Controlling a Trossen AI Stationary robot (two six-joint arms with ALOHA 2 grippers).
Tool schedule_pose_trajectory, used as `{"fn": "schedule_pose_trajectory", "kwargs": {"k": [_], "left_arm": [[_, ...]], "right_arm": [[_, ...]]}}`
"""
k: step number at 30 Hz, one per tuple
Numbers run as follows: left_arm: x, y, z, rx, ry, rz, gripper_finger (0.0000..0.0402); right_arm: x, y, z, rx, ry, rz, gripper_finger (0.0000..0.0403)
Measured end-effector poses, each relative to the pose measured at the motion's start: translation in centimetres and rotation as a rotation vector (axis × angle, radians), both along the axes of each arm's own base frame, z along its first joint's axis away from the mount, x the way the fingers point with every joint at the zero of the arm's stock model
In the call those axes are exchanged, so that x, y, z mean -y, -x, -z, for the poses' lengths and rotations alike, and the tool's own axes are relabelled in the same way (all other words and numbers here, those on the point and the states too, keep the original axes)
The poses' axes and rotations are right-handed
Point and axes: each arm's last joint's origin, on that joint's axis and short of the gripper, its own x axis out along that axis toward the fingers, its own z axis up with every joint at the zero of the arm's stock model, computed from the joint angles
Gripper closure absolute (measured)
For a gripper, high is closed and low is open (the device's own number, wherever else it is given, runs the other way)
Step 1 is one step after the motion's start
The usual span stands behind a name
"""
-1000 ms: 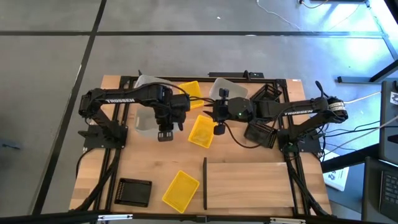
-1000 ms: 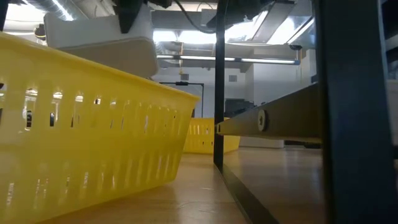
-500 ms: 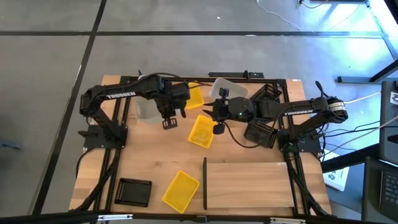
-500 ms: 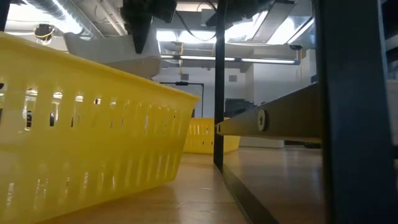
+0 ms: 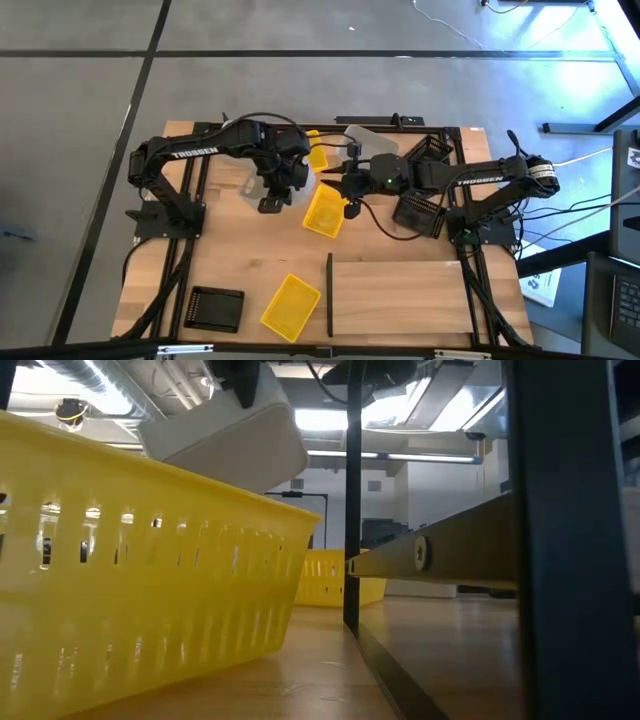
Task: Stack baskets on shelf by color
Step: Put the bottom left gray bin on the shelf
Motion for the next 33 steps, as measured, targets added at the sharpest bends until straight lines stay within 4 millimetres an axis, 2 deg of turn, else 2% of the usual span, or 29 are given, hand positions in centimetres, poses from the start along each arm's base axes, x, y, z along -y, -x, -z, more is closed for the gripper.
{"fn": "schedule_pose_trajectory", "kwargs": {"k": [18, 33], "left_arm": [[0.9, -0.5, -0.3, 0.061, 0.060, 0.058, 0.0401], [2.6, -0.7, -0.3, 0.059, 0.080, 0.105, 0.0401]], "right_arm": [[0.4, -3.2, 2.5, 0.034, 0.111, 0.021, 0.0298], [0.7, -4.1, 3.3, 0.049, 0.109, 0.029, 0.0298]]}}
